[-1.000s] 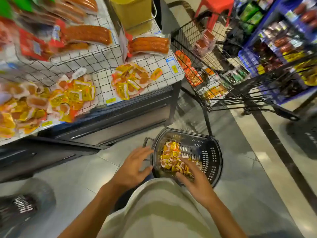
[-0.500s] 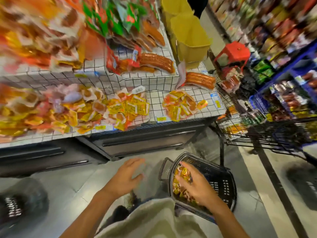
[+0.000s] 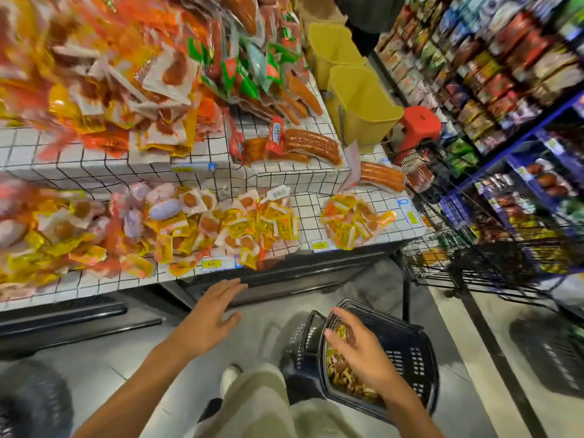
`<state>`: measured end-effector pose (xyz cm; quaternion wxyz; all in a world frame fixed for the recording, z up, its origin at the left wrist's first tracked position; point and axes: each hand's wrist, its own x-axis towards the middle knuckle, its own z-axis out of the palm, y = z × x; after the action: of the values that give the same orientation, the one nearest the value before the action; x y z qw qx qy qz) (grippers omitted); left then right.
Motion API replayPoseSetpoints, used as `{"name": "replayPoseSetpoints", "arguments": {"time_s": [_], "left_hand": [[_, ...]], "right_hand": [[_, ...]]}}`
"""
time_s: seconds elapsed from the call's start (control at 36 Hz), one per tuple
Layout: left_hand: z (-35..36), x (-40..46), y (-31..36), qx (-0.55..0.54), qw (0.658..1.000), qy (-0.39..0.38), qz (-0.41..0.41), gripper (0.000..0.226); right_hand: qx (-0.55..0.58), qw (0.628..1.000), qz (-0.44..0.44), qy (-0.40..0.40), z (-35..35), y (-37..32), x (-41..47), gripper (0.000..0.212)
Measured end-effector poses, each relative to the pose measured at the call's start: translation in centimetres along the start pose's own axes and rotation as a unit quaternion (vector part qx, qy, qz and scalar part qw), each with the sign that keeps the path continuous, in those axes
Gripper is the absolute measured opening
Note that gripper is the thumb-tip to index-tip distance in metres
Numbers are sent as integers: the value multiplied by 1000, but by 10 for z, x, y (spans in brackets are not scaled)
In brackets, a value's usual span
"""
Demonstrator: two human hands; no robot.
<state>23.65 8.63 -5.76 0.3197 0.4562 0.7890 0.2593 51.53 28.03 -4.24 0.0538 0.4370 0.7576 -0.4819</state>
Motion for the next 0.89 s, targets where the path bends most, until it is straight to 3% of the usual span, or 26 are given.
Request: {"name": "replayPoseSetpoints", "arguments": {"time_s": [0.28, 0.36, 0.5, 0.58, 0.64, 0.69, 0.78, 0.89], "left_hand": [[-2, 59, 20, 12, 1000, 12, -23, 61], [-2, 82, 20, 26, 999, 6, -41, 62], [-5, 122, 21, 77, 995, 64, -30, 61], [-9, 140, 26, 105, 992, 59, -40, 54], [-5, 149, 27, 130, 988, 68, -51, 47], [0, 156, 31, 138, 984, 84, -74, 55], [2, 162, 33, 166, 979, 98, -67, 49], [1, 167, 36, 178, 976, 109, -68, 44]], "right_hand": [[98, 994, 16, 53, -58, 2, 73, 60], [157, 982, 23, 106, -86, -2, 110, 62], [164, 975, -27, 146, -126, -14, 171, 61], [152, 975, -43, 156, -147, -17, 208, 65], [111, 982, -40, 149, -158, -19, 232, 80], [53, 989, -47, 133, -164, -21, 255, 96], [-68, 994, -31, 77, -163, -19, 290, 108], [-197, 978, -8, 71, -148, -13, 311, 129]]}}
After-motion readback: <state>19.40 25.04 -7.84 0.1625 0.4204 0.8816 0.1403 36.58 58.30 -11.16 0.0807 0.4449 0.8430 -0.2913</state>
